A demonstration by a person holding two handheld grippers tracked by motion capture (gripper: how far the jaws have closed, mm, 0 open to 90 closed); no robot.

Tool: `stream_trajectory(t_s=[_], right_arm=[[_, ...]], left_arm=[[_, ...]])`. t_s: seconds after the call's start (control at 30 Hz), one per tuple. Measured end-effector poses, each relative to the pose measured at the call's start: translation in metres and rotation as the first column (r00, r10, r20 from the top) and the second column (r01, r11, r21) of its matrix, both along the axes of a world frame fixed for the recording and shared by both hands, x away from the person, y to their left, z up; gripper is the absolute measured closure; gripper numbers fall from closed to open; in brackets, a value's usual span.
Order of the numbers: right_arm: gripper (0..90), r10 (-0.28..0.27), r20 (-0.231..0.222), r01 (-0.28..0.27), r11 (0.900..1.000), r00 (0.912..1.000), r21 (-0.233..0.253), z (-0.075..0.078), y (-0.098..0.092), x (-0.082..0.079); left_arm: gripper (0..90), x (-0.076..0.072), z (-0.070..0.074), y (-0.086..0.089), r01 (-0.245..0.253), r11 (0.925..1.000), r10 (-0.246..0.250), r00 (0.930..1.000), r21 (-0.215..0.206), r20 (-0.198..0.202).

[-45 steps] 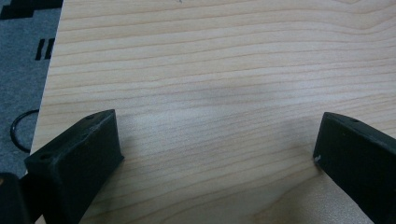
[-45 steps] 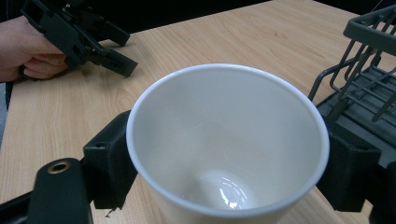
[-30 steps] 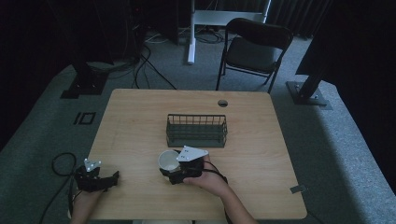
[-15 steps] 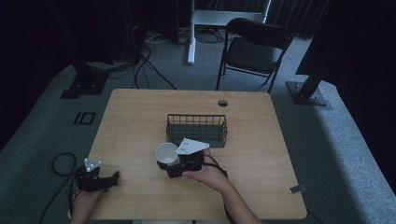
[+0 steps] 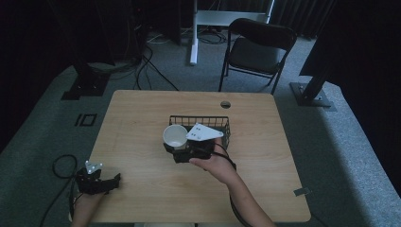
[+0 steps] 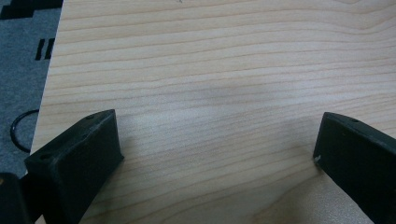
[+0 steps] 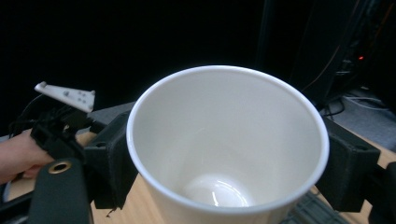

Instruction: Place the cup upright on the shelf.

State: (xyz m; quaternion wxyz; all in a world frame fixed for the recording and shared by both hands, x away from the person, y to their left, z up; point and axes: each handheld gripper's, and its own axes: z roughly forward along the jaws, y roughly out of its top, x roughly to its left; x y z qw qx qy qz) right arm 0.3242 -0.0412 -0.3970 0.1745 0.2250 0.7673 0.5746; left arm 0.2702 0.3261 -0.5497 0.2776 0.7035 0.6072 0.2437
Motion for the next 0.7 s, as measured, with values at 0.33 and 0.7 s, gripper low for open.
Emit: stream_trajectory(t_s=[0.33,0.7], right_arm=[[19.3,-0.150,0.044,0.149,0.988,0.9876,0.026,0.017,-0.017,0.017],[19.3,-0.356,0.015,0.356,0.934,0.9342,0.021,0.012,-0.039,0.050]], left_arm=[[0.9,0.000,0.000,0.000,0.000,1.0000,0.000,1.0000,0.000,0.000],[0.9,0.000,0.000,0.000,-0.001,1.0000,0.001,1.0000,0.000,0.001]])
